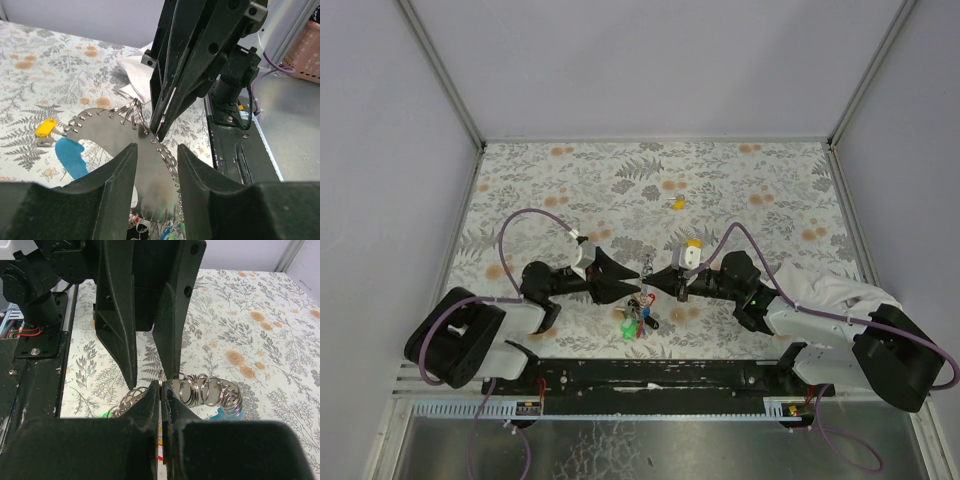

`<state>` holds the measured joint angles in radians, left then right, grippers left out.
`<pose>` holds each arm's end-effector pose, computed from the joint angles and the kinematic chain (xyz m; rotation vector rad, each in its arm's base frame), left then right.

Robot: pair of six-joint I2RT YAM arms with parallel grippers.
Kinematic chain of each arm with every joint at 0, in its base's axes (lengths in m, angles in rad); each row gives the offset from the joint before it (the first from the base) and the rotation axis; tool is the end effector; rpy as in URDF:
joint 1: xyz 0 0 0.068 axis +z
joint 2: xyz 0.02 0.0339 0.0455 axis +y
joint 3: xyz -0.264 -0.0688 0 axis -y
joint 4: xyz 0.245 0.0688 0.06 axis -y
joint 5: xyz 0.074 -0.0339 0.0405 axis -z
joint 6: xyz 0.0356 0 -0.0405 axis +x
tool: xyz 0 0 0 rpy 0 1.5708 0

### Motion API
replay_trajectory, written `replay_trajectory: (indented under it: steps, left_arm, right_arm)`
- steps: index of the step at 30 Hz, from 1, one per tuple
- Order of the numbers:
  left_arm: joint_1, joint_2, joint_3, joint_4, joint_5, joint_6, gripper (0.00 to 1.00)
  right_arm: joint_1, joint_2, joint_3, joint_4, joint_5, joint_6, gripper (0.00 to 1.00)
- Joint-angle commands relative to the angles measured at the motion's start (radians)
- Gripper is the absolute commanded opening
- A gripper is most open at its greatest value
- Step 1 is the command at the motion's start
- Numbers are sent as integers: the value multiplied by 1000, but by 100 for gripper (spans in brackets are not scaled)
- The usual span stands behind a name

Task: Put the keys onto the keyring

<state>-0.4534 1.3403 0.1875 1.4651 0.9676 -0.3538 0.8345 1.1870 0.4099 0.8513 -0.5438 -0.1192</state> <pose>0.1702 -0.1155 0.1999 0.9502 1.1870 -1.2609 0.1489 0.1917 0.2370 -1.1040 1.1417 0.9708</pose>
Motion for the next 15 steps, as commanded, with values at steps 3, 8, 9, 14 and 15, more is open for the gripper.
replay_trajectory:
  steps: [3, 8, 9, 14, 15]
  left_arm:
    - [-1, 58, 44, 126, 47, -54, 36]
    - [-8, 56, 47, 126, 51, -57, 33]
    - [-9, 53, 47, 127, 52, -58, 33]
    - [-12, 48, 44, 126, 52, -59, 30]
    - [-13, 50, 44, 126, 54, -59, 27]
  right_arm:
    - [-9, -3, 12, 120, -33, 17, 0]
    - [-9, 3, 12, 120, -32, 18, 0]
    - [-9, 4, 12, 121, -31, 18, 0]
    - [-8, 11, 13, 126, -29, 21, 0]
    - [-9, 11, 13, 126, -27, 21, 0]
